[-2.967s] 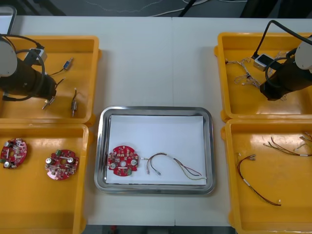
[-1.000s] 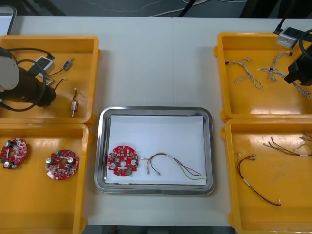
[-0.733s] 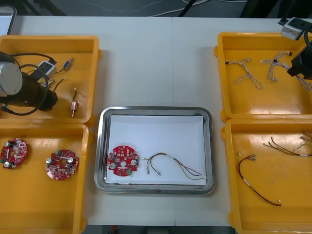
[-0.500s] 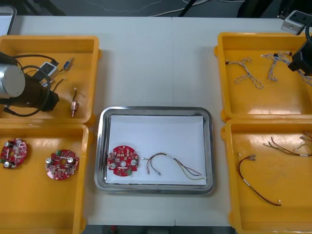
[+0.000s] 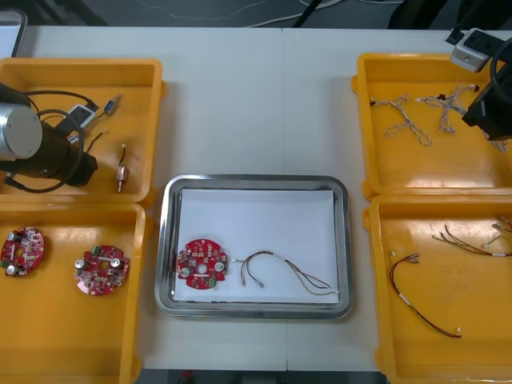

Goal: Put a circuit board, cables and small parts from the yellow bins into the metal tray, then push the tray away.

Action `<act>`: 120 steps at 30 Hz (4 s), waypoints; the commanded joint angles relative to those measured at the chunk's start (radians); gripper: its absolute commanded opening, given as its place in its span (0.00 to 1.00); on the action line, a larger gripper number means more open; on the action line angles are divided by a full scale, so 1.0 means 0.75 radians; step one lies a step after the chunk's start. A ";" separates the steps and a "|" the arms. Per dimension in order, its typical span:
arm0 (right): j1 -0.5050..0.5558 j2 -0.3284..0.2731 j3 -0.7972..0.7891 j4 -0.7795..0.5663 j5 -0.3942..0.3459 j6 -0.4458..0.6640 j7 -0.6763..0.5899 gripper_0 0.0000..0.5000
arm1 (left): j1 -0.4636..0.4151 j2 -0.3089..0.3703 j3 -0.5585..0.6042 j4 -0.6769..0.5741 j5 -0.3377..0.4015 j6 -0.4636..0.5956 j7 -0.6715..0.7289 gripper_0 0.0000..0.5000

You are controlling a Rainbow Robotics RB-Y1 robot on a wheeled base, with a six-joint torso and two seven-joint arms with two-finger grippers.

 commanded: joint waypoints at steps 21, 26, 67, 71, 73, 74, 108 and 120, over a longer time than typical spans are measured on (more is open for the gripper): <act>0.084 0.140 0.092 -0.277 0.018 0.005 -0.590 0.00 | -0.130 0.044 0.112 -0.513 0.089 0.693 0.438 0.00; 0.129 0.144 0.092 -0.332 0.010 0.005 -0.686 0.00 | -0.124 0.044 0.082 -0.628 0.156 0.693 0.616 0.00; 0.217 0.144 0.092 -0.428 0.025 0.005 -0.790 0.00 | 0.075 -0.069 -0.642 -1.041 -0.183 0.549 1.430 0.00; 0.217 0.144 0.092 -0.428 0.025 0.005 -0.790 0.00 | 0.075 -0.079 -0.689 -1.006 -0.208 0.479 1.454 0.00; 0.217 0.144 0.092 -0.428 0.025 0.005 -0.790 0.00 | 0.075 -0.083 -0.712 -0.981 -0.226 0.447 1.462 0.00; 0.217 0.144 0.092 -0.428 0.025 0.005 -0.790 0.00 | 0.075 -0.085 -0.722 -0.965 -0.238 0.424 1.465 0.00; 0.217 0.144 0.092 -0.428 0.025 0.005 -0.790 0.00 | 0.077 -0.105 -0.896 -0.748 -0.312 0.201 1.526 0.00; 0.217 0.144 0.092 -0.428 0.025 0.005 -0.790 0.00 | 0.077 -0.105 -0.906 -0.675 -0.324 0.123 1.520 0.00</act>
